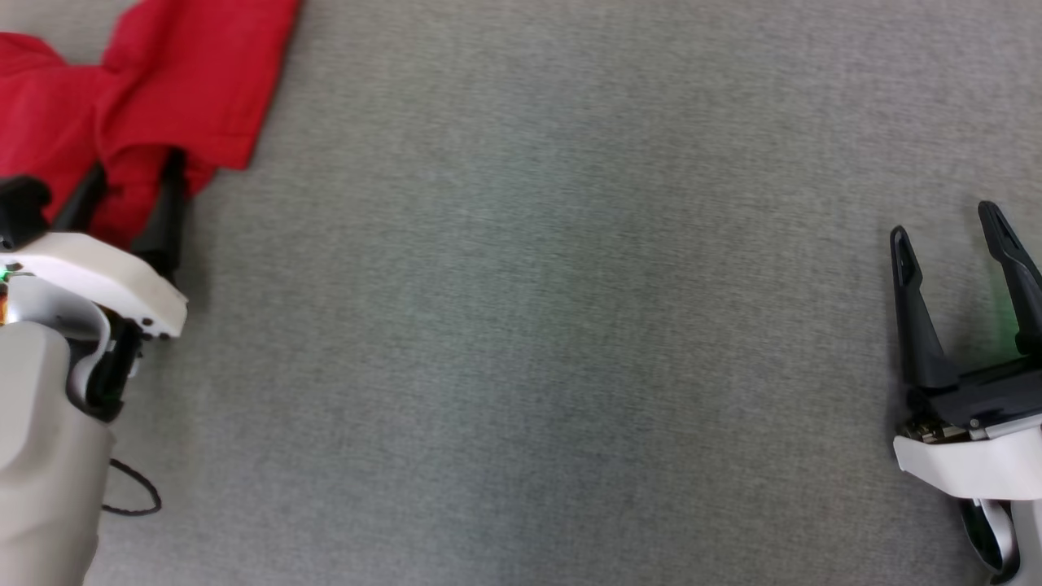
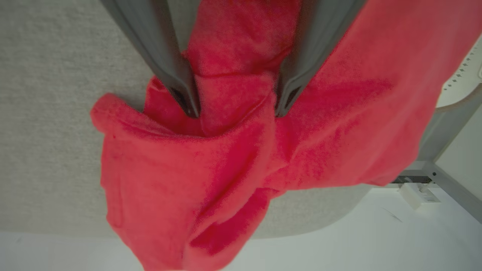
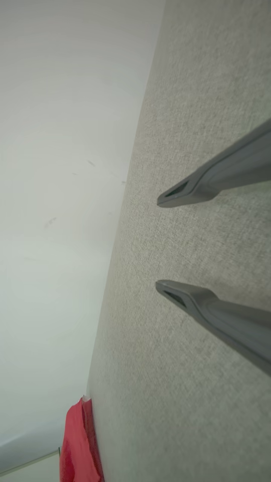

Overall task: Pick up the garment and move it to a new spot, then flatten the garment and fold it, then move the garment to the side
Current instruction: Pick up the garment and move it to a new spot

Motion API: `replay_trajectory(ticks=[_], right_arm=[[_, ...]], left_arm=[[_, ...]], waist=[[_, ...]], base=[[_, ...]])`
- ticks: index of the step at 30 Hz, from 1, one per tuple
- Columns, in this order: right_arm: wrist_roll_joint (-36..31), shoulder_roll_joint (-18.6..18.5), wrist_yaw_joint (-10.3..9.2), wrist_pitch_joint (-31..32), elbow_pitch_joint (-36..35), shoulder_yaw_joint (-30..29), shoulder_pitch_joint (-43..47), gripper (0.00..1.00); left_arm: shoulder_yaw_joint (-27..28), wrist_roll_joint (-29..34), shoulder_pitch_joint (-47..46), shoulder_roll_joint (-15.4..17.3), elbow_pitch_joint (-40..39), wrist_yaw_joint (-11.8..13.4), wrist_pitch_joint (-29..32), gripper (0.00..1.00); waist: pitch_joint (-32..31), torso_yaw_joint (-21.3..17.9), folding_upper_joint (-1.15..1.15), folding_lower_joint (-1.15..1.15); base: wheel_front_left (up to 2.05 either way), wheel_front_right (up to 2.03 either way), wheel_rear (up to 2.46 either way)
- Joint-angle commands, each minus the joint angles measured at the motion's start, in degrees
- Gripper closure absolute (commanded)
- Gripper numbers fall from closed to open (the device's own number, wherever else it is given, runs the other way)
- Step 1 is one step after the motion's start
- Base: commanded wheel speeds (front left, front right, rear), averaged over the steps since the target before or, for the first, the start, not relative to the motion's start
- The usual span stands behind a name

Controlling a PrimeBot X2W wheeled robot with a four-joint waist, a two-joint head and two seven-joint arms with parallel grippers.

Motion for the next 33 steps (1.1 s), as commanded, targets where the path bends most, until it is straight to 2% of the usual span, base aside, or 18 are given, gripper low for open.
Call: replay_trajectory(ticks=[1, 2, 3, 8, 13, 16, 22, 26, 30, 33], right_arm=[[-0.8, -1.2, -0.31, 1.0, 4.7, -1.3, 1.9, 0.0], [-0.8, -1.0, -0.31, 1.0, 4.8, -1.4, 2.3, 0.0], [-0.7, -0.6, -0.31, 1.0, 4.9, -1.4, 2.6, 0.0], [0.1, 1.7, -0.28, 0.9, 4.9, -1.0, 4.1, 0.0], [1.2, 3.9, -0.25, 0.6, 5.4, -0.4, 4.9, 0.0], [2.1, 5.0, -0.25, 0.5, 6.3, -0.1, 6.4, 0.0], [3.6, 7.1, -0.25, 0.5, 7.4, -0.6, 10.8, 0.0], [4.2, 7.6, -0.25, 0.5, 7.7, -0.9, 13.5, 0.0], [4.7, 8.2, -0.25, 0.5, 7.6, -1.2, 15.1, 0.0], [5.0, 8.4, -0.25, 0.5, 7.6, -1.1, 16.0, 0.0]], left_arm=[[-0.9, -2.0, -1.1, 0.7, 2.7, 0.1, 2.1, 0.0], [-1.7, -2.5, -1.6, 1.4, 4.1, 0.1, 3.0, 0.57], [-2.3, -3.3, -1.9, 1.9, 5.3, 0.1, 3.7, 1.0], [-5.0, -5.4, -3.2, 4.2, 6.1, 0.1, 3.7, 1.0], [-5.4, -9.3, -3.5, 5.7, 1.4, 0.1, 2.8, 1.0], [-5.6, -12.1, -2.4, 5.8, -3.7, 0.1, 4.0, 1.0], [-6.5, -17.7, 2.8, 5.6, -19.5, 0.3, 8.6, 1.0], [-7.8, -20.5, 7.6, 2.9, -31.6, 2.0, 11.7, 1.0], [-10.6, -24.9, 12.7, -1.8, -43.0, 4.7, 15.1, 1.0], [-13.9, -27.9, 17.1, -5.4, -48.3, 6.2, 17.2, 1.0]], waist=[[0.7, -1.8, 0.01, -0.01], [0.3, -2.2, 0.01, -0.01], [-0.2, -2.5, 0.01, -0.01], [-4.6, -3.7, 0.01, -0.01], [-11.9, -5.2, 0.01, -0.01], [-17.0, -6.4, 0.01, -0.01], [-25.2, -9.7, 0.01, -0.01], [-28.2, -12.1, 0.01, -0.01], [-29.1, -14.9, 0.01, -0.01], [-29.4, -17.1, 0.01, -0.01]], base=[[0.0, 0.0, 0.0], [0.0, 0.0, 0.0], [0.0, 0.0, 0.0], [0.0, 0.0, 0.0], [0.0, 0.0, 0.0], [0.0, 0.0, 0.0], [0.0, 0.0, 0.0], [0.0, 0.0, 0.0], [0.0, 0.0, 0.0], [0.0, 0.0, 0.0]])
